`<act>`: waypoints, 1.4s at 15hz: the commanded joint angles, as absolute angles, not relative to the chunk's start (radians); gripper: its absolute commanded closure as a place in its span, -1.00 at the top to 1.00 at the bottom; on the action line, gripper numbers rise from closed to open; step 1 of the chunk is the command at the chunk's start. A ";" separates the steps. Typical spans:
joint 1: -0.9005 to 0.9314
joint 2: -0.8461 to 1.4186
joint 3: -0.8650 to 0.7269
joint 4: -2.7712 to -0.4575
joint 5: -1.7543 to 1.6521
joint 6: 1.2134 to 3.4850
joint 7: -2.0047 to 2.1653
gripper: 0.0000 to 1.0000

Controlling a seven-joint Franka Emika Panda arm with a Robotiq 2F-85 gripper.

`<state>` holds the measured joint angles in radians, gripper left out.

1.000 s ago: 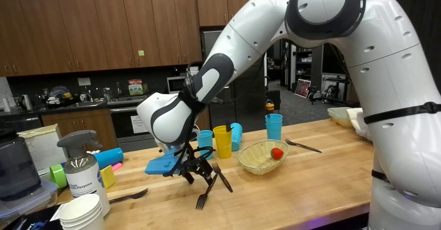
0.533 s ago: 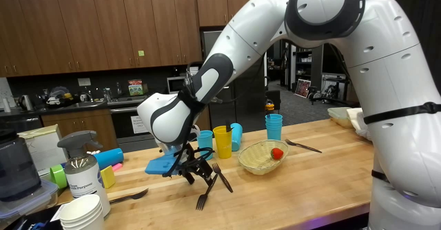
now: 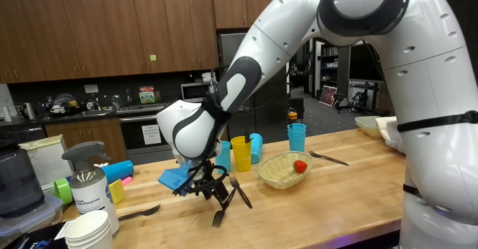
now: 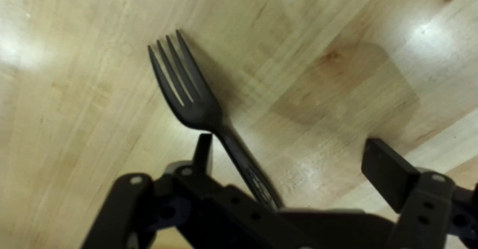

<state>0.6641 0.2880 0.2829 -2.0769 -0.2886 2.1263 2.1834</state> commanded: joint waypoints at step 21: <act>0.617 0.231 0.220 -2.189 -0.456 2.330 2.544 1.00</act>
<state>0.6264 0.2265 0.2300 -2.1800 -0.3914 2.3335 2.4448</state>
